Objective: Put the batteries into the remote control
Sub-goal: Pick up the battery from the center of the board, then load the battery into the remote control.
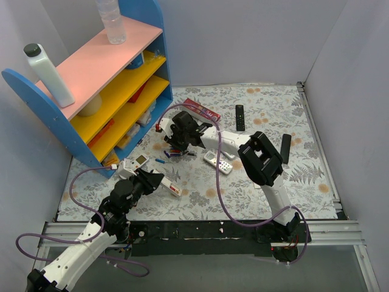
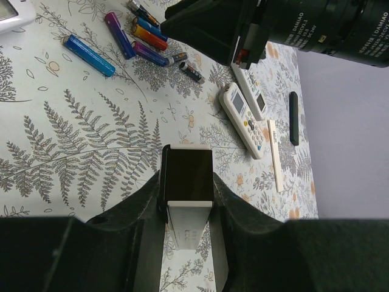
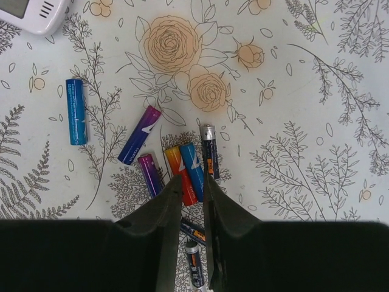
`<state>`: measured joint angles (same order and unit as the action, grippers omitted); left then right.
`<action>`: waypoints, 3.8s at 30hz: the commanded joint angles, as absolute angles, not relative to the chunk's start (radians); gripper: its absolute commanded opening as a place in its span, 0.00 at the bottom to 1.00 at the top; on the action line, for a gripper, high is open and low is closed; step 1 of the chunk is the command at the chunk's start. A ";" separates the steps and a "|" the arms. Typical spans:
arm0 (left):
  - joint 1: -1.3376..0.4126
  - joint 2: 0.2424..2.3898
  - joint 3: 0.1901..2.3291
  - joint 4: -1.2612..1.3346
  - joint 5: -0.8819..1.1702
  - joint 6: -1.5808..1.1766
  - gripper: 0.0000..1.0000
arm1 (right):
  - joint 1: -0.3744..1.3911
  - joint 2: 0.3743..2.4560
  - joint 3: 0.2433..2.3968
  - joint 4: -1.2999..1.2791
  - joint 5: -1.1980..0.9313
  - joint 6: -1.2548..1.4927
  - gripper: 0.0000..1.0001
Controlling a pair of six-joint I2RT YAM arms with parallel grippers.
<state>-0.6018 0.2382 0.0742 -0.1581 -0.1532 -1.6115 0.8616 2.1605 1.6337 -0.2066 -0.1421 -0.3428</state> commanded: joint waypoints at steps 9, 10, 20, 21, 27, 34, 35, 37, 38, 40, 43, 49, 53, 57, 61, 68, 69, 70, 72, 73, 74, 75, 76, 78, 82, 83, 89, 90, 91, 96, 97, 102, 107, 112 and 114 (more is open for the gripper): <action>-0.604 0.255 0.106 -0.120 -0.163 -1.603 0.00 | 0.859 2.212 1.720 -0.279 -0.199 -0.388 0.25; -0.604 0.256 0.106 -0.117 -0.163 -1.603 0.00 | 0.859 2.215 1.721 -0.279 -0.199 -0.390 0.25; -0.604 0.261 0.104 -0.109 -0.155 -1.605 0.00 | 0.859 2.237 1.727 -0.298 -0.204 -0.393 0.26; -0.603 0.259 0.104 -0.110 -0.155 -1.605 0.00 | 0.859 2.238 1.726 -0.301 -0.203 -0.393 0.26; -0.604 0.261 0.103 -0.106 -0.152 -1.605 0.00 | 0.859 2.243 1.724 -0.314 -0.212 -0.387 0.28; -0.604 0.250 0.097 -0.100 -0.146 -1.603 0.00 | 0.859 2.246 1.710 -0.331 -0.193 -0.388 0.20; -0.604 0.247 0.092 -0.095 -0.143 -1.605 0.00 | 0.859 2.241 1.710 -0.336 -0.193 -0.390 0.16; -0.604 0.236 0.087 -0.087 -0.138 -1.606 0.00 | 0.859 2.234 1.706 -0.334 -0.196 -0.391 0.10; -0.604 0.232 0.086 -0.087 -0.137 -1.608 0.00 | 0.859 2.223 1.704 -0.333 -0.198 -0.391 0.08; -0.604 0.226 0.081 -0.081 -0.135 -1.609 0.00 | 0.859 2.211 1.698 -0.327 -0.198 -0.390 0.07; -0.604 0.221 0.075 -0.078 -0.135 -1.615 0.00 | 0.859 2.177 1.683 -0.310 -0.198 -0.390 0.06; -0.604 0.184 0.035 -0.048 -0.133 -1.649 0.00 | 0.859 2.063 1.608 -0.253 -0.190 -0.368 0.05; -0.604 0.150 0.006 -0.020 -0.130 -1.674 0.00 | 0.861 1.936 1.534 -0.236 -0.178 -0.339 0.05; -0.604 0.111 -0.023 0.021 -0.124 -1.697 0.00 | 0.879 1.812 1.438 -0.232 -0.172 -0.310 0.05; -0.604 0.087 -0.070 0.075 -0.104 -1.726 0.00 | 0.919 1.653 1.321 -0.230 -0.129 -0.259 0.05; -0.603 0.118 -0.101 0.153 -0.066 -1.758 0.00 | 1.034 1.425 1.132 -0.251 -0.045 -0.163 0.05; -0.603 0.127 -0.107 0.176 -0.061 -1.767 0.00 | 1.046 1.407 1.123 -0.270 -0.037 -0.152 0.04; -0.604 0.135 -0.110 0.190 -0.055 -1.773 0.00 | 1.060 1.375 1.118 -0.278 -0.014 -0.126 0.05; -0.604 0.166 -0.121 0.236 -0.040 -1.799 0.00 | 1.104 1.349 1.109 -0.296 0.026 -0.101 0.05; -0.604 0.176 -0.135 0.254 -0.035 -1.808 0.00 | 1.118 1.326 1.106 -0.305 0.061 -0.083 0.05; -0.603 0.199 -0.140 0.290 -0.025 -1.816 0.00 | 1.144 1.315 1.103 -0.313 0.077 -0.069 0.05; -0.604 0.210 -0.149 0.305 -0.020 -1.824 0.00 | 1.153 1.306 1.101 -0.314 0.090 -0.054 0.05; -0.604 0.224 -0.158 0.320 -0.015 -1.839 0.00 | 1.167 1.296 1.101 -0.324 0.092 -0.043 0.05; -0.604 0.259 -0.166 0.363 -0.005 -1.850 0.00 | 1.180 1.292 1.101 -0.333 0.097 -0.008 0.04; -0.604 0.299 -0.176 0.422 -0.002 -1.862 0.00 | 1.203 1.324 1.123 -0.379 0.121 0.038 0.05; -0.603 0.304 -0.175 0.434 -0.002 -1.862 0.00 | 1.206 1.330 1.126 -0.394 0.130 0.041 0.05; -0.603 0.302 -0.187 0.466 0.040 -1.871 0.00 | 1.216 1.370 1.141 -0.422 0.158 0.064 0.06; -0.604 0.302 -0.187 0.468 0.043 -1.871 0.00 | 1.216 1.373 1.143 -0.423 0.160 0.064 0.06; -0.604 0.302 -0.190 0.471 0.049 -1.871 0.00 | 1.218 1.376 1.143 -0.423 0.161 0.063 0.06; -0.604 0.316 -0.202 0.523 0.072 -1.876 0.00 | 1.216 1.402 1.175 -0.431 0.166 0.061 0.09; -0.604 0.321 -0.202 0.534 0.077 -1.876 0.00 | 1.216 1.414 1.181 -0.440 0.166 0.061 0.09; -0.604 0.354 -0.204 0.595 0.104 -1.885 0.00 | 1.218 1.451 1.212 -0.460 0.172 0.061 0.09; -0.604 0.365 -0.215 0.638 0.109 -1.917 0.00 | 1.218 1.459 1.227 -0.453 0.167 0.061 0.11; -0.604 0.348 -0.222 0.641 0.100 -1.953 0.00 | 1.216 1.474 1.238 -0.462 0.156 0.063 0.19; -0.604 0.338 -0.221 0.627 0.092 -1.977 0.00 | 1.216 1.479 1.239 -0.465 0.150 0.063 0.20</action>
<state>-0.5964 0.3828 0.0238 0.4412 0.0338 -1.8420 1.2133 1.4364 1.2179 -0.4622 0.1539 0.0540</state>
